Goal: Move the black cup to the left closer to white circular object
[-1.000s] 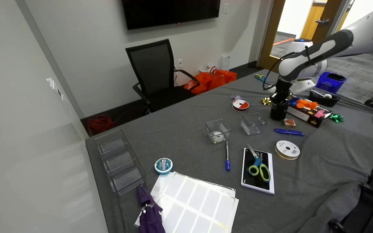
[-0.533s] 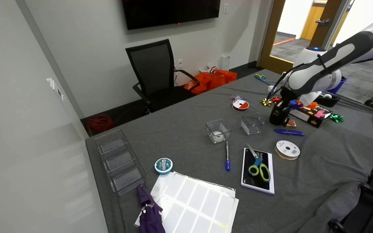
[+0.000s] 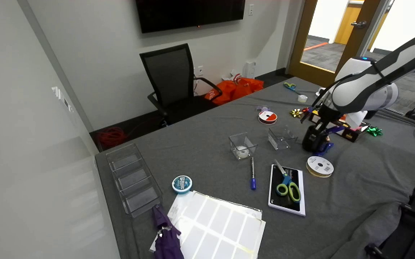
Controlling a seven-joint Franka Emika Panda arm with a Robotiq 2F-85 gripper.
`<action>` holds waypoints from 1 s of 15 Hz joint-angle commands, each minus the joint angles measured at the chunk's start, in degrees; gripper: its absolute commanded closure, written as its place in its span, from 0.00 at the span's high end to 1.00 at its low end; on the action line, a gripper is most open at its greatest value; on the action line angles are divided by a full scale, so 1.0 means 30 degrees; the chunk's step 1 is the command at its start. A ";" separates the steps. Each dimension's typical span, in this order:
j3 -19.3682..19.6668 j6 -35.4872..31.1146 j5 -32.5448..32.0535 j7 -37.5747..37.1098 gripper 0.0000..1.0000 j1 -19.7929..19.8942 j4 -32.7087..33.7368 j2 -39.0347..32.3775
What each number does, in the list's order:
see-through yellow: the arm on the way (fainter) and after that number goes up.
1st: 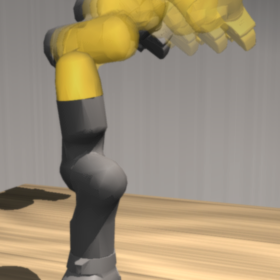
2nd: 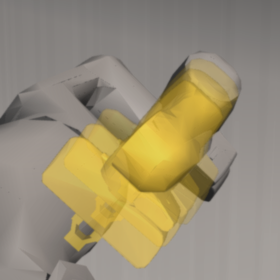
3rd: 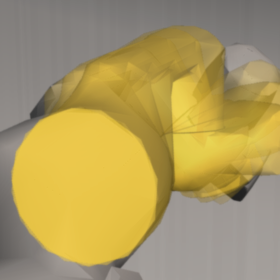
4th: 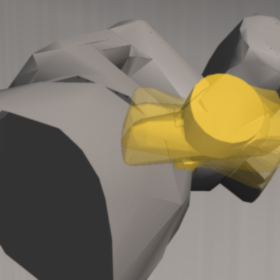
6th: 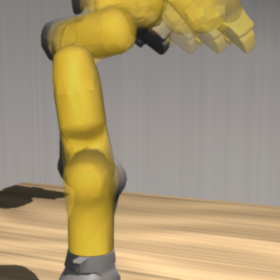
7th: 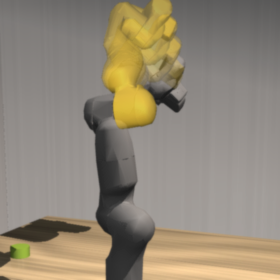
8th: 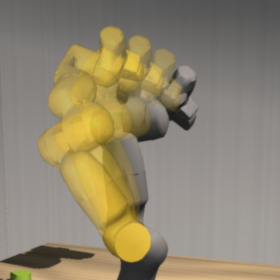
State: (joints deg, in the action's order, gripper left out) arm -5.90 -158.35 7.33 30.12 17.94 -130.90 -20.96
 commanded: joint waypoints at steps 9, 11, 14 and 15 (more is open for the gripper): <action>0.0121 0.0695 0.0811 0.0420 0.38 0.0042 -0.0960 0.1338; 0.0159 0.0805 0.0868 0.0414 0.53 0.0037 -0.0958 0.1472; 0.0282 0.1031 0.0920 0.0523 0.73 0.0032 -0.1028 0.1796; 0.0316 0.1137 0.0941 0.0552 0.79 0.0030 -0.1048 0.1916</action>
State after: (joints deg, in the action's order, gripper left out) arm -5.46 -157.11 9.24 30.87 17.96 -132.90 -17.69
